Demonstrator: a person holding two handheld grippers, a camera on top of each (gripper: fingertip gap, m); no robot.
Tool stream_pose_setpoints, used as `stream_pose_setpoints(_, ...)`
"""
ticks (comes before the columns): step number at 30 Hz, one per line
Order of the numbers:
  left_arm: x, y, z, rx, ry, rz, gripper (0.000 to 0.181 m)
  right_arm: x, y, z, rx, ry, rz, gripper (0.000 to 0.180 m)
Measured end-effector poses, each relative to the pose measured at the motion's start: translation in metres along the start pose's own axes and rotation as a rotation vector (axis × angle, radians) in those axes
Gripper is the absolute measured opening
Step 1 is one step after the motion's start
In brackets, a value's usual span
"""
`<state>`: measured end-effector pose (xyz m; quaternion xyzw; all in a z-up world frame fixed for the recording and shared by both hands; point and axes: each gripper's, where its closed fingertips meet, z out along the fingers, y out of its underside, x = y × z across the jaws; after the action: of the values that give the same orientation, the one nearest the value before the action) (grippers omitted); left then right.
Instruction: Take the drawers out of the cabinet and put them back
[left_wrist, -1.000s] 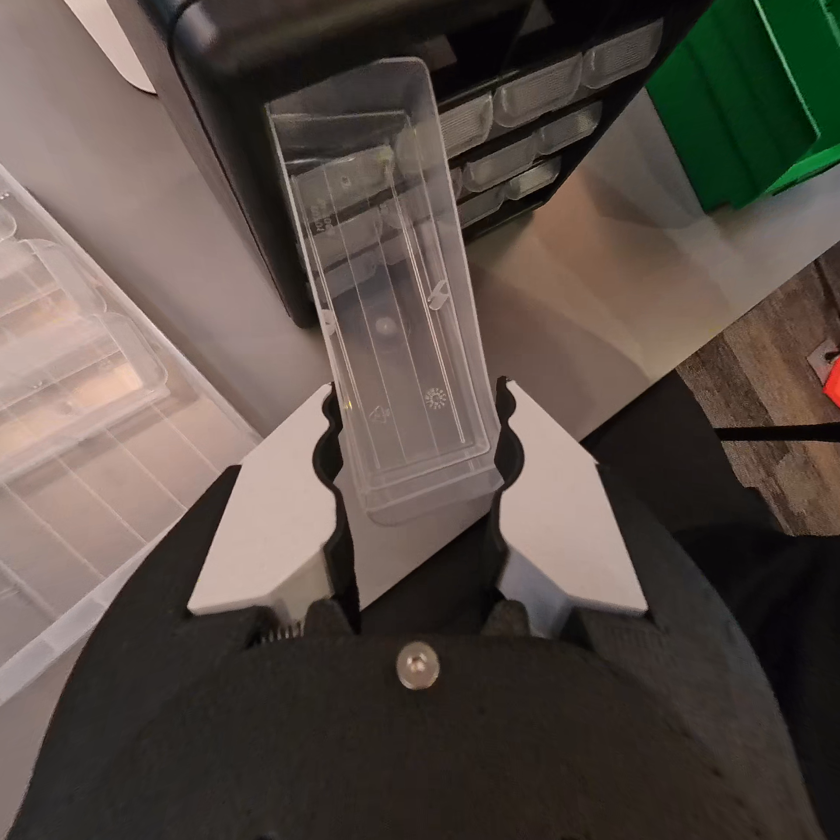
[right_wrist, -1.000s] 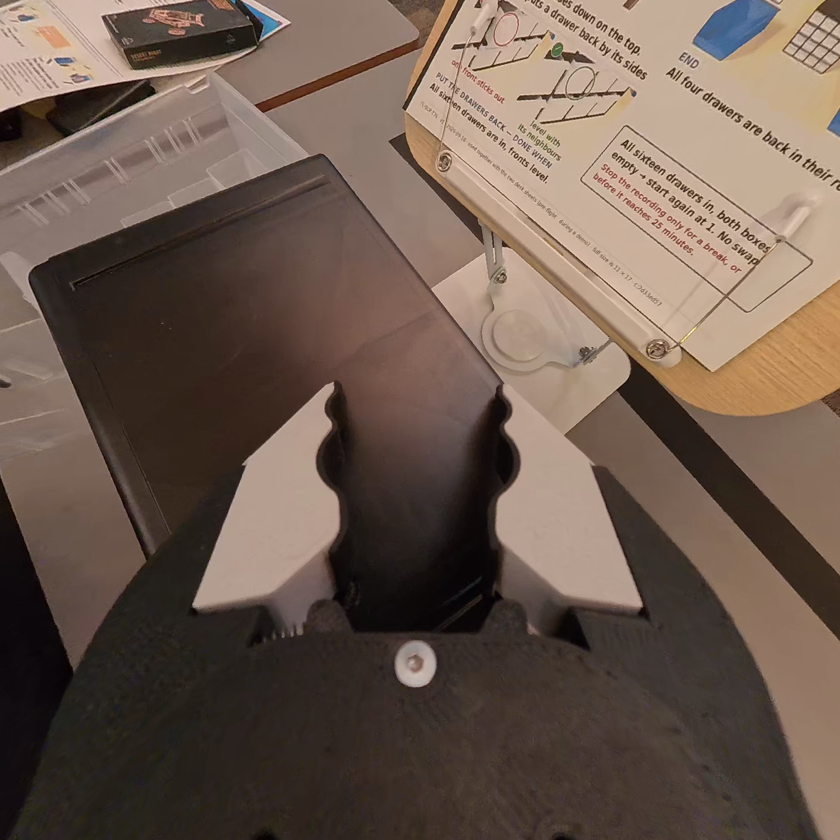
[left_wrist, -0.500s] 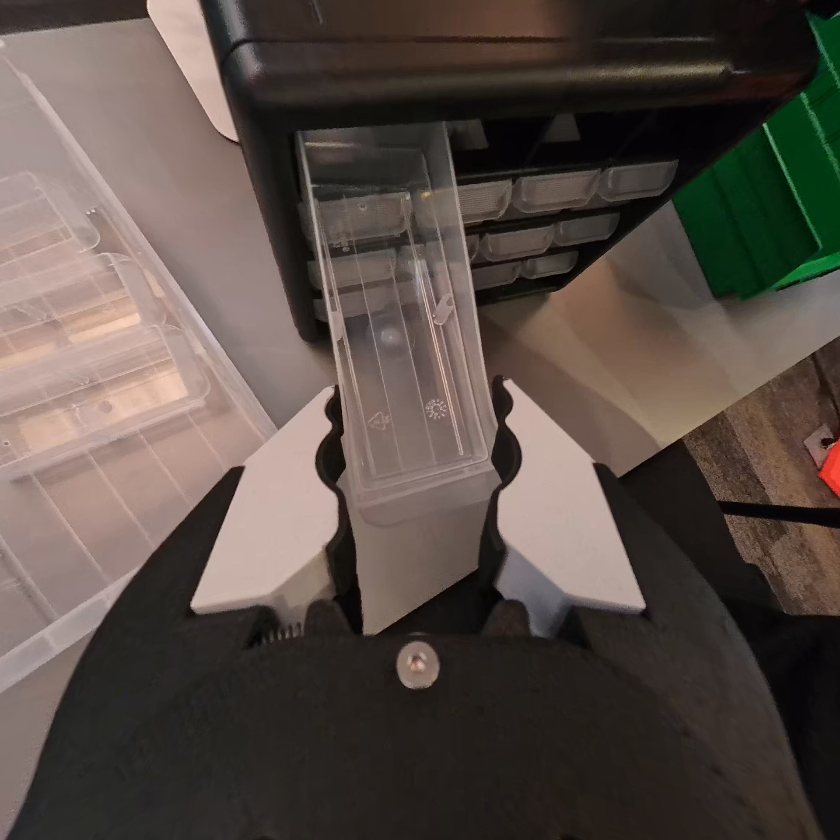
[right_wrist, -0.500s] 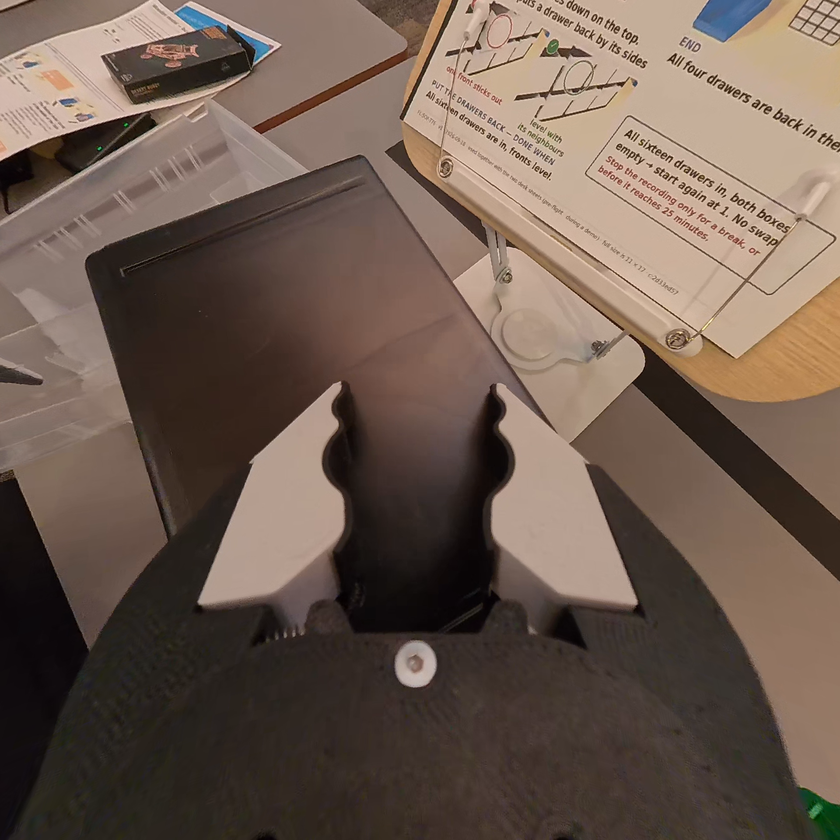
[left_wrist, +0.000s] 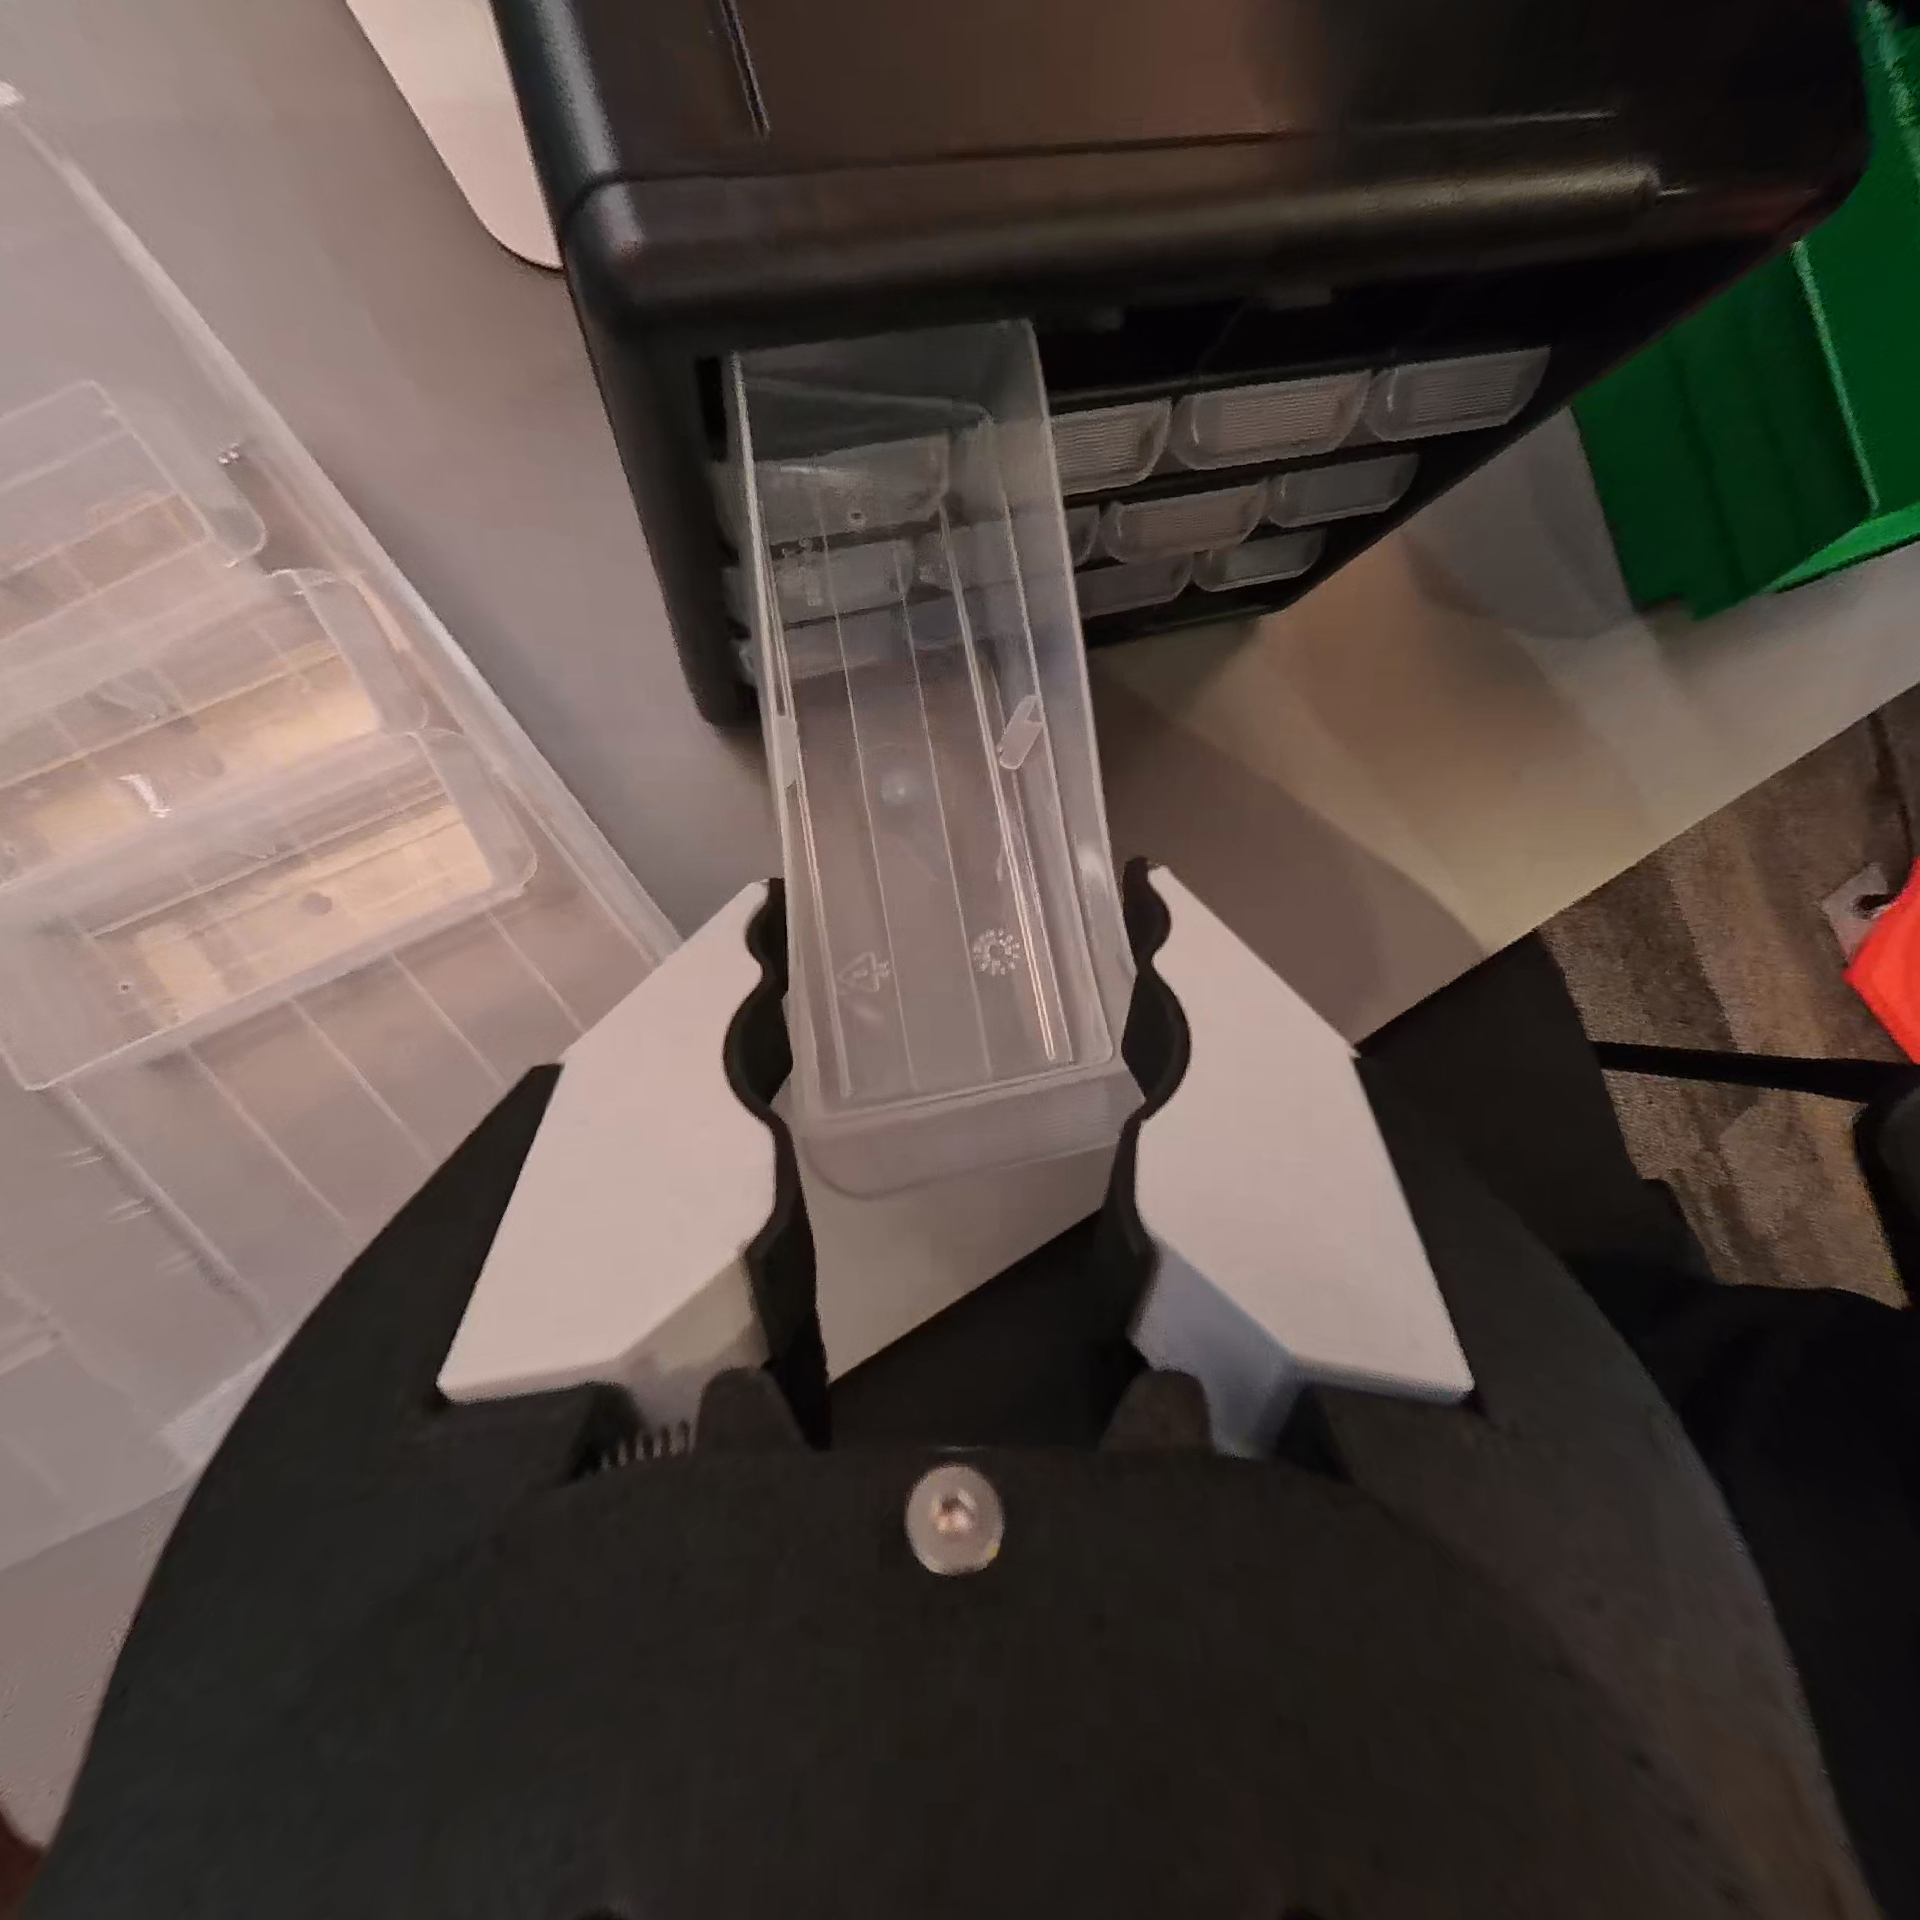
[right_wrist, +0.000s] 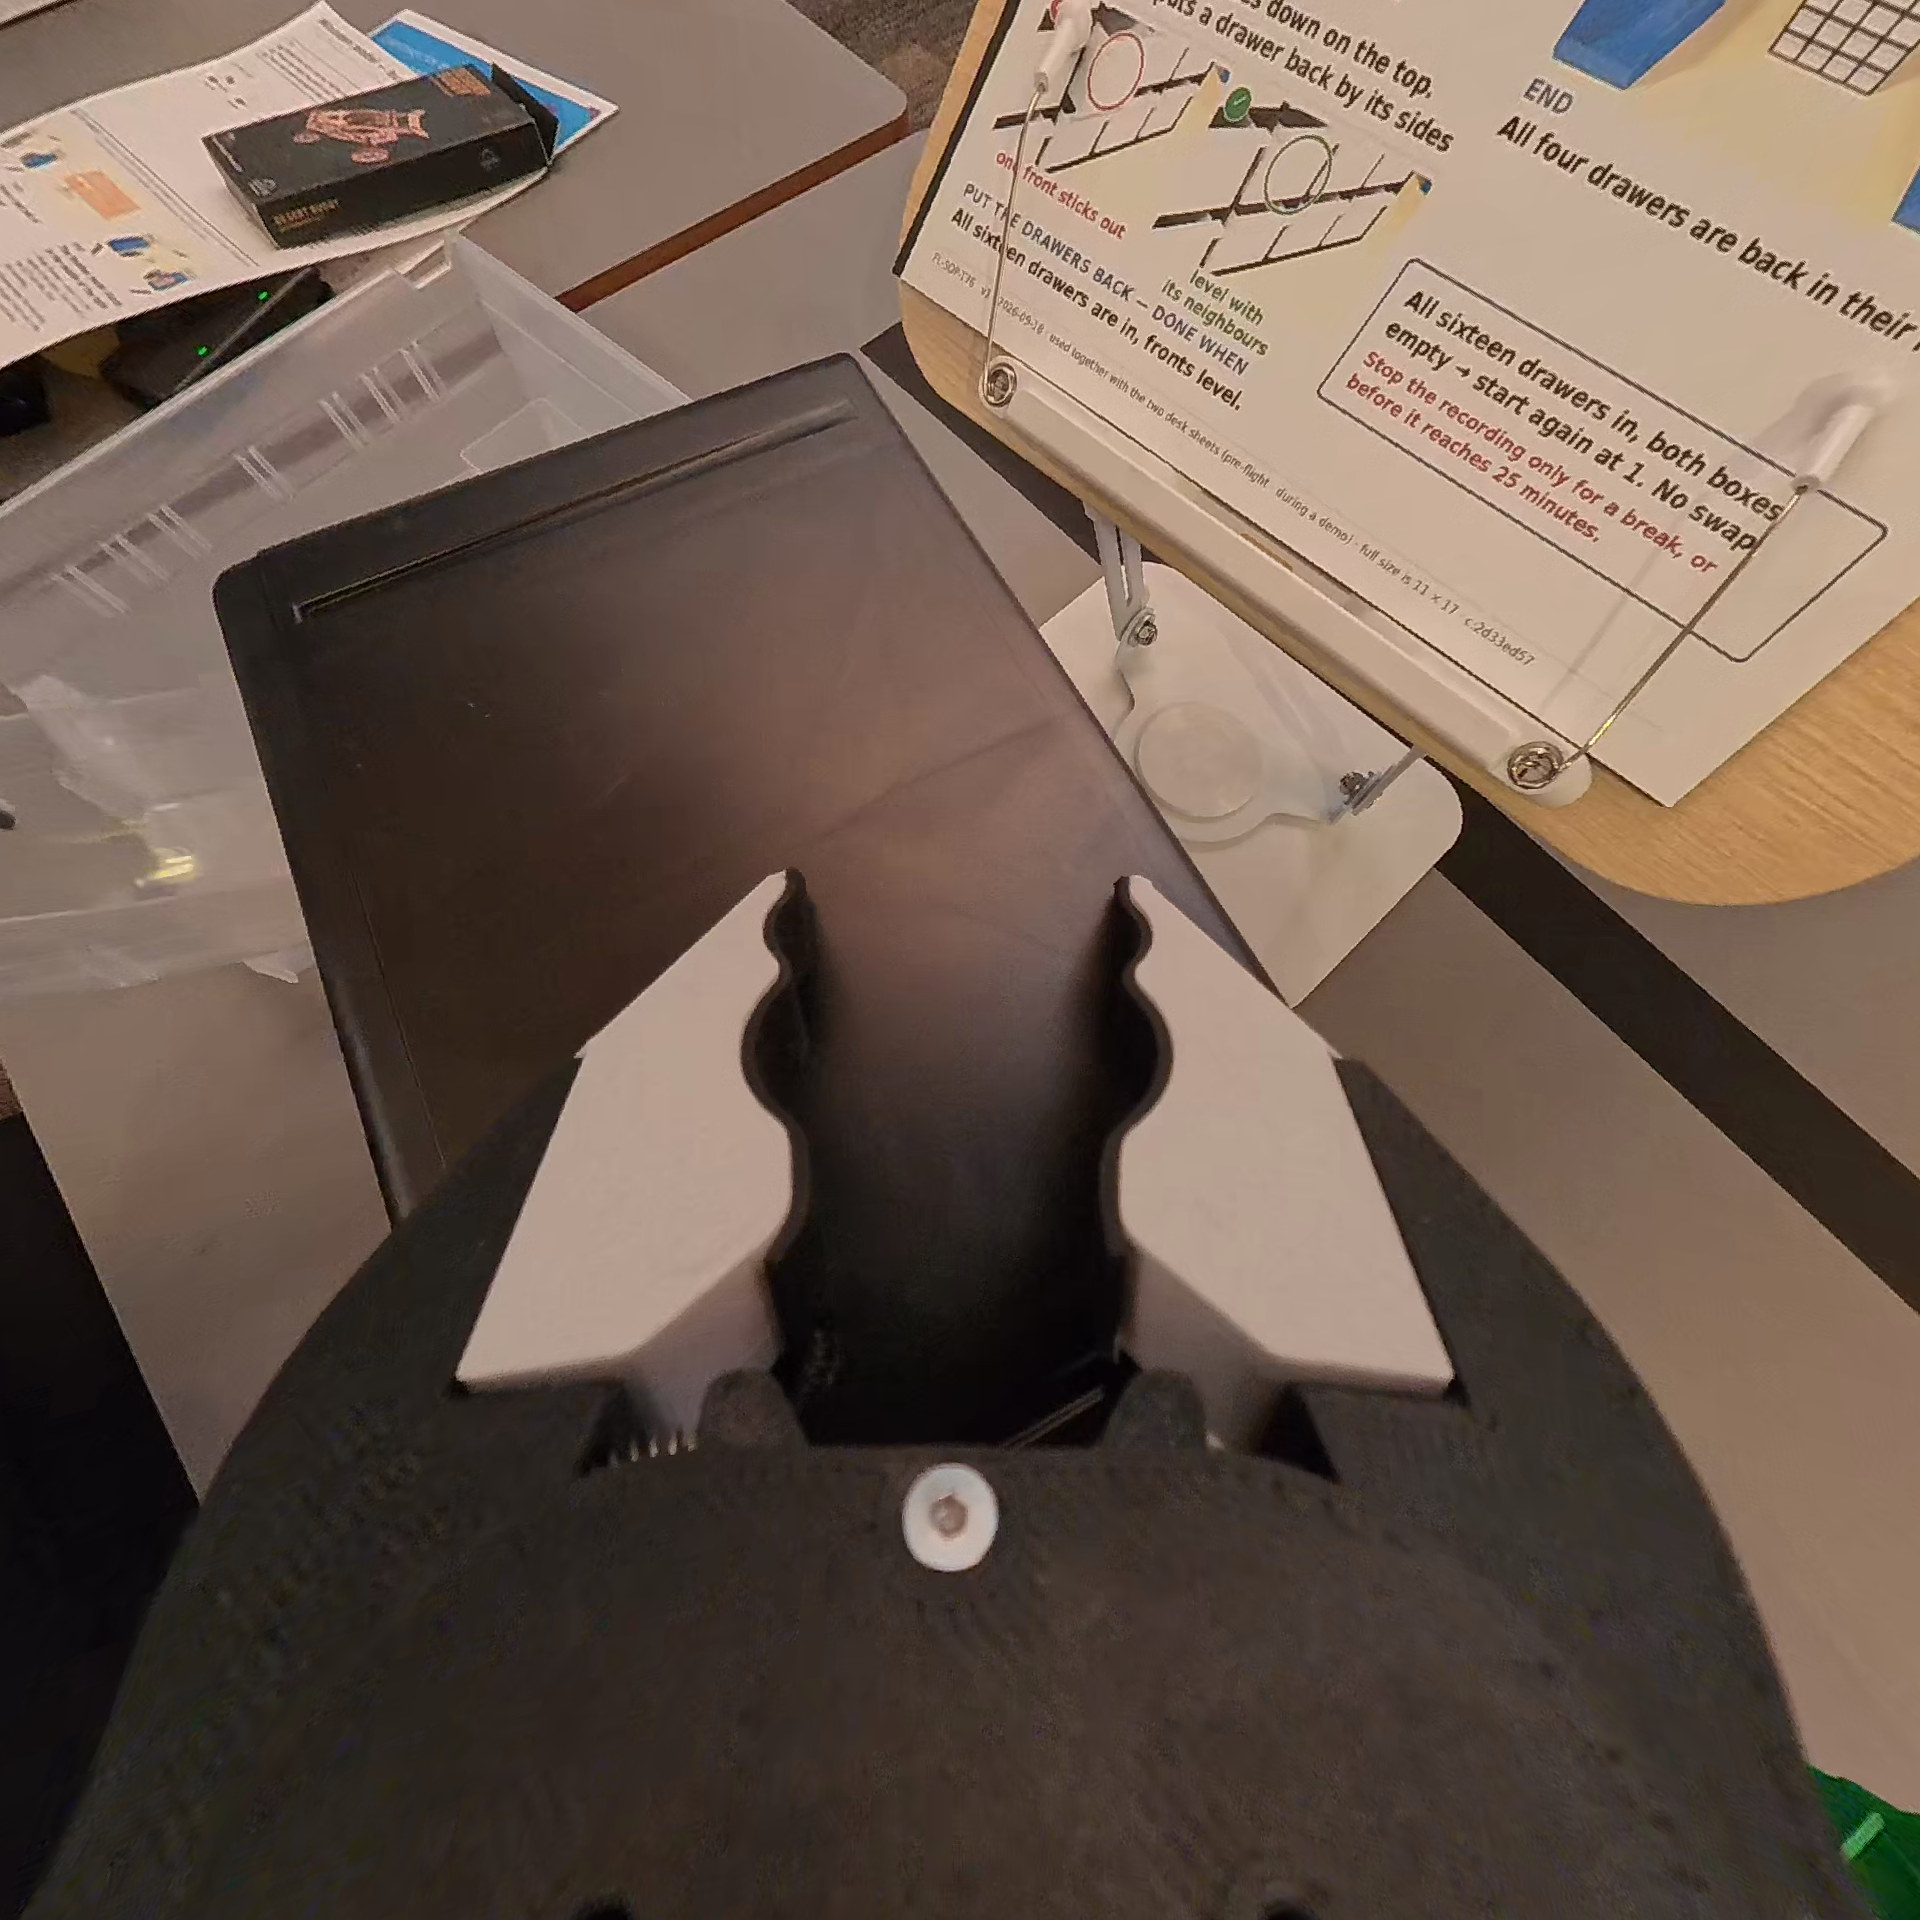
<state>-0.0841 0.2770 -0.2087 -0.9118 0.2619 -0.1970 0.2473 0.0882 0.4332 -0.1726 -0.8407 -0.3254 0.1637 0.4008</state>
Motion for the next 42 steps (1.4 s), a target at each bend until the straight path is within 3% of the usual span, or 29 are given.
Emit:
stream_pose_setpoints(4, 0.007, 0.000, 0.008, 0.009, 0.085, -0.039, 0.063, 0.000, 0.000, 0.000, 0.002, 0.000, -0.001, 0.058)
stream_pose_setpoints(12, -0.007, -0.013, 0.001, 0.126, 0.000, -0.042, 0.062, 0.001, 0.000, 0.000, 0.006, 0.006, 0.004, 0.056)
stream_pose_setpoints(23, -0.011, -0.045, 0.033, 0.309, -0.051, 0.022, 0.066, 0.001, -0.001, -0.001, 0.012, 0.013, 0.008, 0.054)
stream_pose_setpoints(29, -0.009, -0.028, 0.025, 0.287, 0.006, 0.144, 0.105, 0.001, -0.001, -0.001, 0.014, 0.012, 0.008, 0.054)
stream_pose_setpoints(34, -0.023, -0.001, 0.013, 0.222, -0.023, 0.315, 0.088, 0.001, -0.001, -0.001, 0.014, 0.011, 0.006, 0.054)
stream_pose_setpoints(37, -0.036, -0.007, 0.005, 0.242, -0.048, 0.316, 0.074, 0.001, -0.001, -0.001, 0.013, 0.011, 0.007, 0.054)
stream_pose_setpoints(42, -0.049, -0.038, 0.019, 0.287, -0.122, 0.299, 0.082, 0.001, -0.001, -0.001, 0.014, 0.013, 0.008, 0.054)
